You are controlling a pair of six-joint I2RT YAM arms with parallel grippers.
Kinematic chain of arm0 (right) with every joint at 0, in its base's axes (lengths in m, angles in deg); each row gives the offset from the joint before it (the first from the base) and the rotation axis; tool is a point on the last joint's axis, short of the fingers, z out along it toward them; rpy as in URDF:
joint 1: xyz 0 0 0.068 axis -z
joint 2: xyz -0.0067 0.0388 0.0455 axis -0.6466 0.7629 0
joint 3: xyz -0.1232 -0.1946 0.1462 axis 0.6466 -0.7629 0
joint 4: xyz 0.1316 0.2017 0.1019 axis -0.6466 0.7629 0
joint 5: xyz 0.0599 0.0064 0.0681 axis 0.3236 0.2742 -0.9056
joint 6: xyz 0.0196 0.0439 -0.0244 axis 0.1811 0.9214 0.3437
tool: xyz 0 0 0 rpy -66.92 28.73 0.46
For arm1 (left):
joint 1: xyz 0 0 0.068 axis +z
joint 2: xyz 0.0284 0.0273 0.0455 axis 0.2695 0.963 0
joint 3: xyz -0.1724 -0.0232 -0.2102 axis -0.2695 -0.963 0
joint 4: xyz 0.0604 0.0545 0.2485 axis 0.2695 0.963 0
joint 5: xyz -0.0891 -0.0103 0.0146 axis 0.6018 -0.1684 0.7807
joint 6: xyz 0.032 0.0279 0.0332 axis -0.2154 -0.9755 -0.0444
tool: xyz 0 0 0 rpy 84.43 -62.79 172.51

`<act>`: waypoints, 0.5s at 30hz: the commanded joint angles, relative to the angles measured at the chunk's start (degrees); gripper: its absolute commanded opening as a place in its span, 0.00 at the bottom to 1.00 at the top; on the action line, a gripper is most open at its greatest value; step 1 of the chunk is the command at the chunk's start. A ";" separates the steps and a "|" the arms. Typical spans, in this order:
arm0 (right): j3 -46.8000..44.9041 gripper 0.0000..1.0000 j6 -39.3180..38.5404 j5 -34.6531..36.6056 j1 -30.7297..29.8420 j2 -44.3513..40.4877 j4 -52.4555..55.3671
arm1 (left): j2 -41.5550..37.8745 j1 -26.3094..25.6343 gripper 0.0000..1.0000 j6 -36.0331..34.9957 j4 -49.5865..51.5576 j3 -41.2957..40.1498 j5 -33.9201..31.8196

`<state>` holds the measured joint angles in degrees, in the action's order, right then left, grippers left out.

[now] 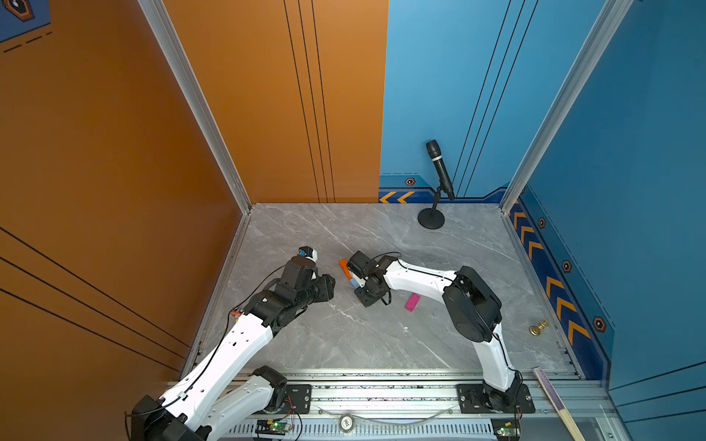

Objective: Assemble the letter v with building blocks
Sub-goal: Assemble the building block at the center of the board.

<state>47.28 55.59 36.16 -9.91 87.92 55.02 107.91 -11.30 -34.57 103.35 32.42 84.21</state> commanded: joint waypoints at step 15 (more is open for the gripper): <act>2.97 0.25 2.57 2.44 -0.17 2.70 1.76 | -0.77 0.95 0.57 -0.98 1.19 -0.82 -1.36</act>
<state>48.94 57.28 37.27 -9.91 89.03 55.11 107.91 -10.98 -34.62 103.50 32.35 83.95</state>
